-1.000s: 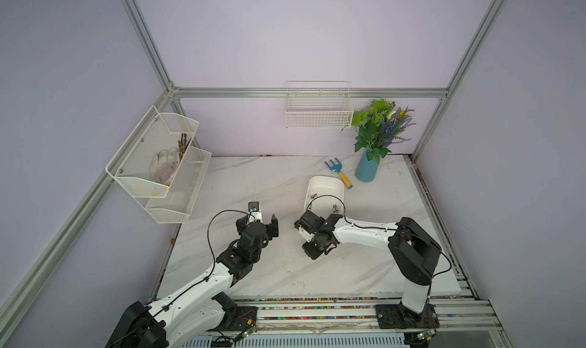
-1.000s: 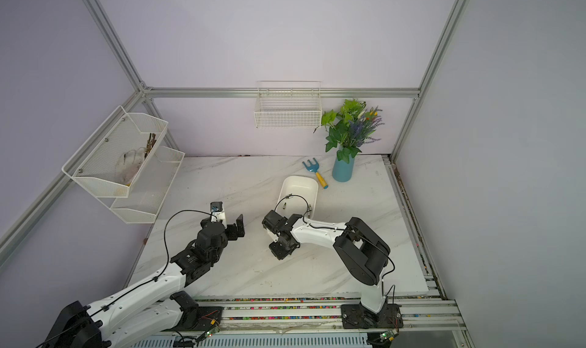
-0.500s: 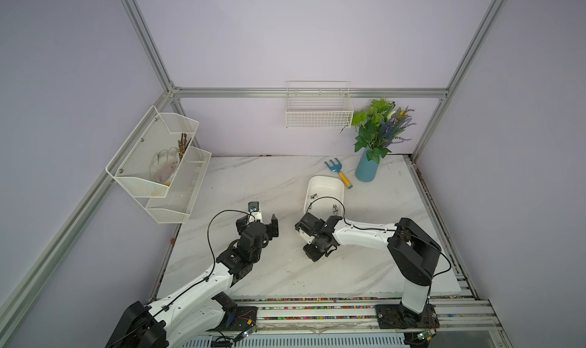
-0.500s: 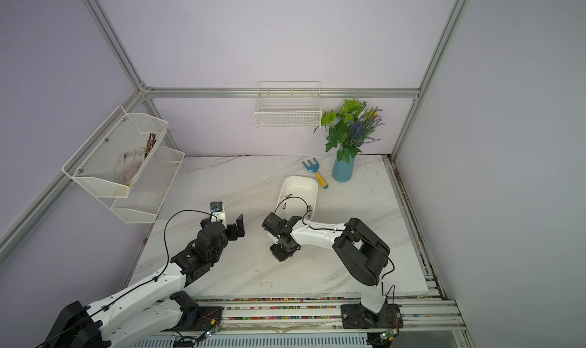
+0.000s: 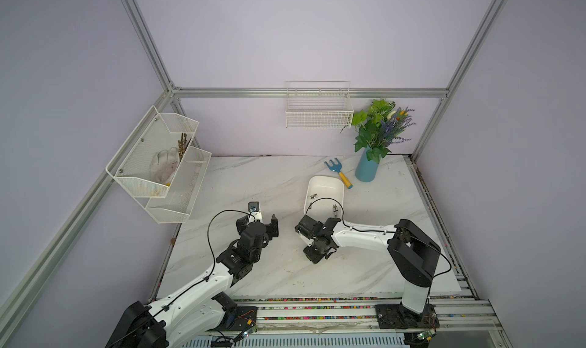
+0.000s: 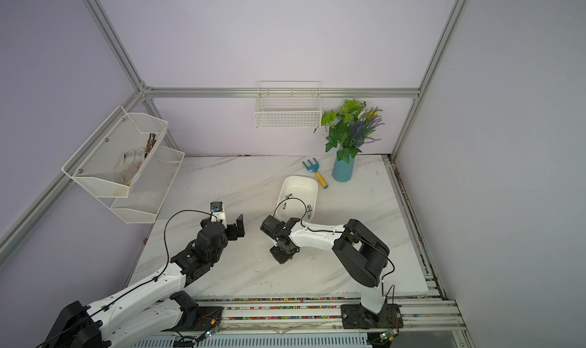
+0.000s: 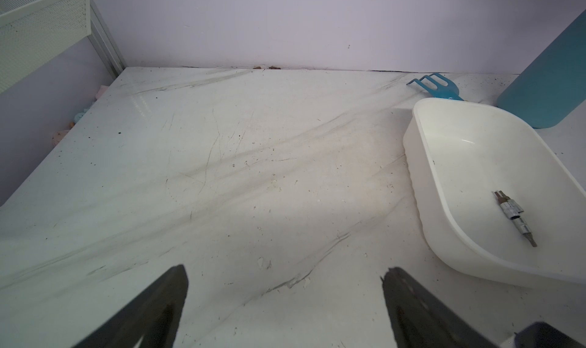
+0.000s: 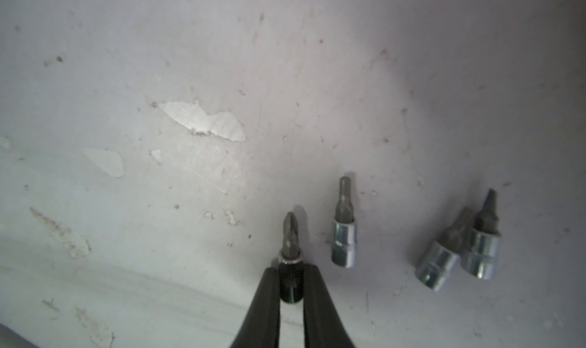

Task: Put the bit on the desktop into the storage box
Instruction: Pick up the screwdriver bit from the center of the board, then place the screwdriver bit in the storage box.

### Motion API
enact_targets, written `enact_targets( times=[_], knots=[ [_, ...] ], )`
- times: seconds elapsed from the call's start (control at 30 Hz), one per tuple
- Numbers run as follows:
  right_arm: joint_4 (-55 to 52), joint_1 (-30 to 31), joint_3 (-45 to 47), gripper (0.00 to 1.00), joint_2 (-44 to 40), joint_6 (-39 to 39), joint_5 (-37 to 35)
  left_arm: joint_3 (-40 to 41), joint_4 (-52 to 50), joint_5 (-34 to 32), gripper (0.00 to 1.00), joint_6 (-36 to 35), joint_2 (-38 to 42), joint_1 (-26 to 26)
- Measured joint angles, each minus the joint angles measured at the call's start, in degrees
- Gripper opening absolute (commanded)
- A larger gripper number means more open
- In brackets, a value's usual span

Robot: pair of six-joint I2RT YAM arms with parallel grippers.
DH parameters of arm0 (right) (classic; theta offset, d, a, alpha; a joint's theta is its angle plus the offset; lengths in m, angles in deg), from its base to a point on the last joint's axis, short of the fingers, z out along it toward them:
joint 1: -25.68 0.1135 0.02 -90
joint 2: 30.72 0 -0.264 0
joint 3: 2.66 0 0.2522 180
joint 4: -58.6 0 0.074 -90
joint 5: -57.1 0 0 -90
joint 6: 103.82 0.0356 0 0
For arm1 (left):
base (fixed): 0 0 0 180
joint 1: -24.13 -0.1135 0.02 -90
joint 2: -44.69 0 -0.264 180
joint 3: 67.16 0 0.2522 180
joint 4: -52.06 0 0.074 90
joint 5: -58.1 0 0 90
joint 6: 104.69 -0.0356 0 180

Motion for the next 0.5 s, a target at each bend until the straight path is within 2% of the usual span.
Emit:
enact_targets(
  times=[0.23,0.5],
  knots=[
    [-0.57,0.00,-0.42,0.10,-3.61,-0.02,-0.22,0.00,0.00,0.00,1.00,0.00,0.00,0.00],
    [-0.31,-2.58,-4.37,0.09,-8.66,0.13,-4.59,0.00,0.00,0.39,1.00,-0.02,0.00,0.00]
  ],
)
